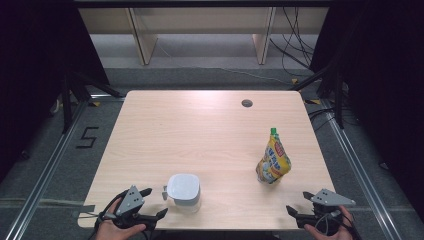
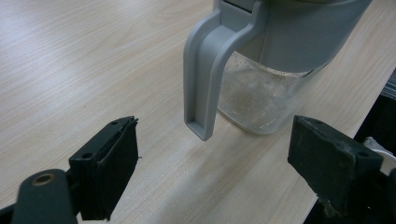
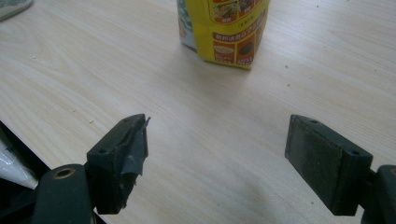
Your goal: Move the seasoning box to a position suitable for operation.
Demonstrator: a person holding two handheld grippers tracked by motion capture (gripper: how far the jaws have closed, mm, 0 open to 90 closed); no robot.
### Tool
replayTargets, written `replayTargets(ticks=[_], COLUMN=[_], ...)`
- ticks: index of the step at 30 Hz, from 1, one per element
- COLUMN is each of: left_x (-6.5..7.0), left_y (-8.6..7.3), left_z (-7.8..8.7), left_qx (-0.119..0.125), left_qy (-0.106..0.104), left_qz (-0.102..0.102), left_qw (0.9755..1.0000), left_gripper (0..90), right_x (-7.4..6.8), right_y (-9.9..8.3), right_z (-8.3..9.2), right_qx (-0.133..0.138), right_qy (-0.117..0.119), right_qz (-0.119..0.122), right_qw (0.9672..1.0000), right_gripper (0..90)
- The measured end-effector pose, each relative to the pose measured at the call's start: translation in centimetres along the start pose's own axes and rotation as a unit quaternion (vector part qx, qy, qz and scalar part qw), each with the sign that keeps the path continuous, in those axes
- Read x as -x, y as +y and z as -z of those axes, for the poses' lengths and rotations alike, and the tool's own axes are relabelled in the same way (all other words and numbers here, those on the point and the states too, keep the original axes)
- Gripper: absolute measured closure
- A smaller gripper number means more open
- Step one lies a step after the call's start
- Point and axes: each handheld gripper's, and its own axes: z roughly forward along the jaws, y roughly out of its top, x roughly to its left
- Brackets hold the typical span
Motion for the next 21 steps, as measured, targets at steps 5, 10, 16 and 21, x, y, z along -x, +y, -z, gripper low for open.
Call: replayTargets(ticks=[5,10,16,21], left_x=[0.0,-0.4,-0.2,-0.5], left_y=[-0.1,0.1,0.5,1.1], left_z=[-0.1,0.0,-0.4,-0.4], left_qx=[0.010,-0.007,0.017,0.019], left_qy=[0.001,0.005,-0.002,-0.009], left_qz=[-0.002,-0.027,0.015,-0.022], left_qw=[0.9999,0.9996,0.9998,0.9995], left_gripper=[15.5,15.8,18.4,29.9], right_x=[0.1,0.2,-0.1,-0.1], right_y=[0.0,0.0,0.0,-0.1], right_z=[-0.1,0.0,-0.2,-0.3], right_qx=[0.000,0.001,-0.002,-0.003], right_qy=[0.006,-0.003,0.007,0.008], right_qz=[0.006,0.011,-0.010,-0.009], right_qw=[1.0000,0.9999,0.9999,0.9999], right_gripper=[22.2,22.2,22.2,22.6])
